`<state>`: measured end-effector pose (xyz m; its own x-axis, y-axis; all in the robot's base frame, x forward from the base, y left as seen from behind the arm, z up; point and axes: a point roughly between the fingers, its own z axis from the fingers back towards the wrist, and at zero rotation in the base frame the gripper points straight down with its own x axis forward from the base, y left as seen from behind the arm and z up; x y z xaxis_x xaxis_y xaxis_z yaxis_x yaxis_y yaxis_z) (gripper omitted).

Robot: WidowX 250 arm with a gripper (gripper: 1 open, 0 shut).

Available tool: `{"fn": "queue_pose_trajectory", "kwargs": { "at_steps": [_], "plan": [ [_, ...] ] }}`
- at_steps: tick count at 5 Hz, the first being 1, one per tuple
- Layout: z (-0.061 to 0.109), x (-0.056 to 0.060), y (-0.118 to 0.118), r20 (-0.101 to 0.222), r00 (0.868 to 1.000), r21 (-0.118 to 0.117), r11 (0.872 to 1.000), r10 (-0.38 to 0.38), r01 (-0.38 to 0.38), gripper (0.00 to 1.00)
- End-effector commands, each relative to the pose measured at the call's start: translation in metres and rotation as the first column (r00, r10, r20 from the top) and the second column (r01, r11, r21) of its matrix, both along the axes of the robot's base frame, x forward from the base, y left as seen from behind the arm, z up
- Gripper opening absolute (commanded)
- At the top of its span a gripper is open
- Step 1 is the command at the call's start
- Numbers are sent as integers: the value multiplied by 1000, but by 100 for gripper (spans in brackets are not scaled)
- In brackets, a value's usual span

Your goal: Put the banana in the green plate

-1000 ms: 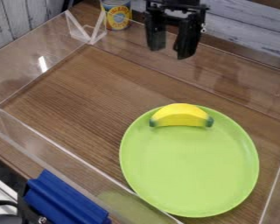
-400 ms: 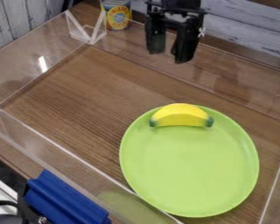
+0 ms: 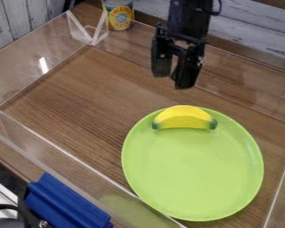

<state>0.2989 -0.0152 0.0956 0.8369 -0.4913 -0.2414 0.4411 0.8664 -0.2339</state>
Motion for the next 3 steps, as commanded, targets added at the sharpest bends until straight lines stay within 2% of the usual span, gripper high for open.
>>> {"fn": "queue_pose_trajectory", "kwargs": {
  "at_steps": [1,3],
  "plan": [
    [8,-1,-5,73,995,5,998,-60,60,100],
    [-9,-6,-13,92,981,8,985,-171,171,100]
  ]
}}
